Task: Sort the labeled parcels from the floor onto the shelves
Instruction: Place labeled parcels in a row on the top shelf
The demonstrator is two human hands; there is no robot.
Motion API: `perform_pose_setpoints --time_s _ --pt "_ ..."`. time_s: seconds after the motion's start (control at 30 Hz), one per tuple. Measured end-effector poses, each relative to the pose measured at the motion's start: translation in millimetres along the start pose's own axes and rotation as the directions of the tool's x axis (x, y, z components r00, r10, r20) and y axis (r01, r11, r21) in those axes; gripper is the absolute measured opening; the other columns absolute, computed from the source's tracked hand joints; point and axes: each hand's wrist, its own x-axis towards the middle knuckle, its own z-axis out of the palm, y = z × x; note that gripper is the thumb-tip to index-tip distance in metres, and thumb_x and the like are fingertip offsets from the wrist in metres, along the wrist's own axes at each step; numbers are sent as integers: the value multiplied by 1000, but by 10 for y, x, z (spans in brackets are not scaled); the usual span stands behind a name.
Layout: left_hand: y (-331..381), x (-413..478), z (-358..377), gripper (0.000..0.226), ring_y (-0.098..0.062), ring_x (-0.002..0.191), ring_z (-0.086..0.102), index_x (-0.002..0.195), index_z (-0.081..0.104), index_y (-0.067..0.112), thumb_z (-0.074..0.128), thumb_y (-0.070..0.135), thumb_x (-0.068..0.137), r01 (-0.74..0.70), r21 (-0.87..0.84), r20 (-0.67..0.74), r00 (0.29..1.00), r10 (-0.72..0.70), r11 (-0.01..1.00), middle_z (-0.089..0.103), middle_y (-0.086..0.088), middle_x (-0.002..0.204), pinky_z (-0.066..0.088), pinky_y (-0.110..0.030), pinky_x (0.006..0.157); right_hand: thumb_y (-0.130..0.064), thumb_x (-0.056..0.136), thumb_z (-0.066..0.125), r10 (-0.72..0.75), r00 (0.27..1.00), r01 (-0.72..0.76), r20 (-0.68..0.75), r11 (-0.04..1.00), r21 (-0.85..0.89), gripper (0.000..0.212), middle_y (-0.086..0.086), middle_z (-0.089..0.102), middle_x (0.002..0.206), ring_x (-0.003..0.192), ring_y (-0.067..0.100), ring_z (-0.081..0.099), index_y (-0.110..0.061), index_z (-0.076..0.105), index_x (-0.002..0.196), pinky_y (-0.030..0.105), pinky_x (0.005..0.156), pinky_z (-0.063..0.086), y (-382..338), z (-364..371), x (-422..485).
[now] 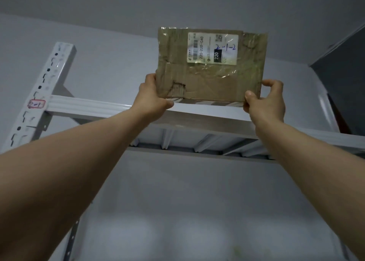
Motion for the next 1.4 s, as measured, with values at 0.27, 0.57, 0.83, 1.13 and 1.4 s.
perform_pose_setpoints --time_s 0.27,0.57,0.83,1.13,1.4 --pt "-216 323 585 42 -26 111 58 126 53 22 64 37 88 32 379 77 995 -66 925 64 1 119 38 -40 99 -28 98 59 88 996 -80 20 962 -262 32 -7 59 89 76 19 55 -37 36 118 36 78 45 667 104 376" --pt "-241 423 817 18 -26 92 58 94 59 24 45 28 82 163 578 -68 986 -152 800 66 0 85 19 -38 82 -35 99 46 76 994 -21 77 832 -555 8 -6 55 87 118 27 35 -39 42 105 42 89 24 963 142 482" --pt "-237 363 732 29 -33 115 48 109 64 23 41 29 92 113 612 11 988 -151 782 65 -7 107 23 -40 84 -40 101 36 10 990 82 144 779 -622 22 1 57 109 124 27 36 -27 52 107 45 97 27 1017 88 328" --pt "-349 -408 820 56 -33 133 33 144 36 15 56 14 92 -140 575 -93 968 234 806 39 -14 142 25 -47 112 -35 97 50 -138 982 184 130 857 -482 19 9 44 131 123 29 37 -23 52 113 41 102 26 848 -26 -343" --pt "-309 -1154 932 54 -34 117 47 131 51 12 57 5 77 -517 654 282 844 456 552 52 -12 127 34 -41 93 -28 97 52 -245 897 382 368 848 -367 5 0 55 103 102 22 45 -25 50 93 36 86 29 844 -310 -1414"
